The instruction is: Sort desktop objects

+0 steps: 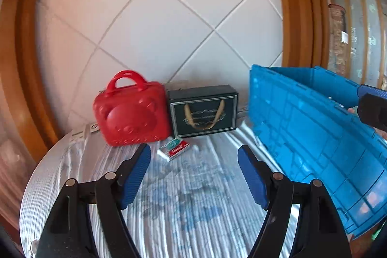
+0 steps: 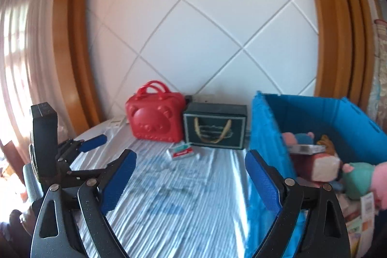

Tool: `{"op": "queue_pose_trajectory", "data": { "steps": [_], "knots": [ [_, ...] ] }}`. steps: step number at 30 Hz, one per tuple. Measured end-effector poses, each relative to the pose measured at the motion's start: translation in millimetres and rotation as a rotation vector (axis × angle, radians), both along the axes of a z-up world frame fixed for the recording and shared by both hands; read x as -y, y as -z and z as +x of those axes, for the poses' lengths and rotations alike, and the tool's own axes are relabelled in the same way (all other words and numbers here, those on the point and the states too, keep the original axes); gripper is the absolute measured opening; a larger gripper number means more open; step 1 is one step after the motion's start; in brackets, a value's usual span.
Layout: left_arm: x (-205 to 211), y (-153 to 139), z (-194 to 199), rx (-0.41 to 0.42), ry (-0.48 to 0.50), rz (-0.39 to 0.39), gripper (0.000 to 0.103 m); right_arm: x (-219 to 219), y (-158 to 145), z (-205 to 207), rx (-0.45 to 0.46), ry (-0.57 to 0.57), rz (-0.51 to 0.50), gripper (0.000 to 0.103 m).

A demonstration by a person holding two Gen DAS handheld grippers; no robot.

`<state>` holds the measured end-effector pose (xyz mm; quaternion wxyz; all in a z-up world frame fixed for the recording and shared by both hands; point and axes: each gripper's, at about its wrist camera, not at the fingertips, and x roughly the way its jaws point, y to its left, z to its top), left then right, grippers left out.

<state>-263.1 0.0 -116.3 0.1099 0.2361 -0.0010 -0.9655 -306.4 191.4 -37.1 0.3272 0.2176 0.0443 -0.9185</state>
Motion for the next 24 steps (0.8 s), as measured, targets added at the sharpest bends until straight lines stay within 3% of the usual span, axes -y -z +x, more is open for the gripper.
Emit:
{"op": "queue_pose_trajectory", "data": {
  "steps": [7, 11, 18, 24],
  "knots": [
    [84, 32, 58, 0.074, -0.219, 0.006, 0.074, 90, 27, 14, 0.061, -0.178, 0.042, 0.093],
    [121, 40, 81, 0.103, -0.286, 0.013, 0.074, 128, 35, 22, 0.086, -0.216, 0.043, 0.093],
    [155, 60, 91, 0.144, -0.316, 0.021, 0.074, 159, 61, 16, 0.139, -0.208, 0.053, 0.093],
    [151, 71, 73, 0.158, -0.286, 0.044, 0.074, 162, 85, -20, 0.185, -0.162, 0.093, 0.093]
  ]
}}
